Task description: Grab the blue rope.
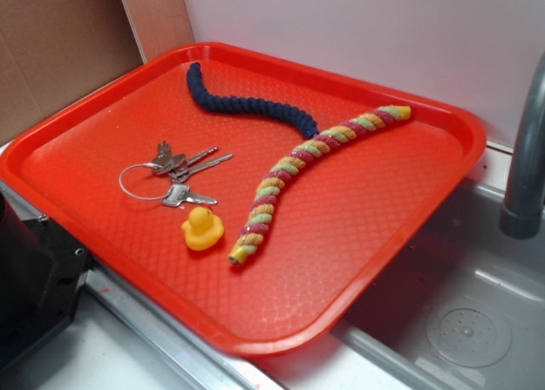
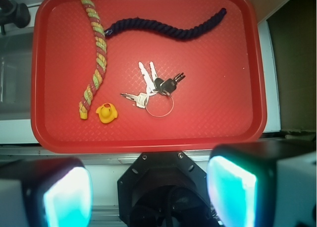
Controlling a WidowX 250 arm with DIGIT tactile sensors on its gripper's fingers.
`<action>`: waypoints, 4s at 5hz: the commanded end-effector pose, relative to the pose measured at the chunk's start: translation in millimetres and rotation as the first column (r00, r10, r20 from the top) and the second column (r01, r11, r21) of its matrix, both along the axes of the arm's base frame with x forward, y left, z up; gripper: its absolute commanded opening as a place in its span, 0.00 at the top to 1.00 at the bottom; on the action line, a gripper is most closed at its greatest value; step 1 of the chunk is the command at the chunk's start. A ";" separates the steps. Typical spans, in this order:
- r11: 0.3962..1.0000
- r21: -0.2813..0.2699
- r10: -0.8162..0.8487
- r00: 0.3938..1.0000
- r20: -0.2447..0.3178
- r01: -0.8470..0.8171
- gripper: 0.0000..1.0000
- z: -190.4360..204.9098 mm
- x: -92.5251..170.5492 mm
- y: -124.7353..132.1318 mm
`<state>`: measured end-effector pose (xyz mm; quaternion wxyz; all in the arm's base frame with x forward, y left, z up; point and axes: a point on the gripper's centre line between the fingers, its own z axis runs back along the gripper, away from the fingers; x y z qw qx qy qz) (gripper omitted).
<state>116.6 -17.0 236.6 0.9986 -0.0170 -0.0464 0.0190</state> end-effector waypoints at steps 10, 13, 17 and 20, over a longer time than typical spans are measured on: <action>0.137 -0.047 0.981 0.129 0.143 -0.989 0.00 -166.4 144.9 112.1; 0.114 -0.013 0.981 0.110 0.158 -0.993 0.18 -208.7 154.0 118.3; 0.211 -0.090 0.967 0.195 0.162 -0.973 1.00 -163.8 156.7 121.1; 0.663 -0.121 0.747 0.664 0.042 -0.738 1.00 -77.2 133.9 73.7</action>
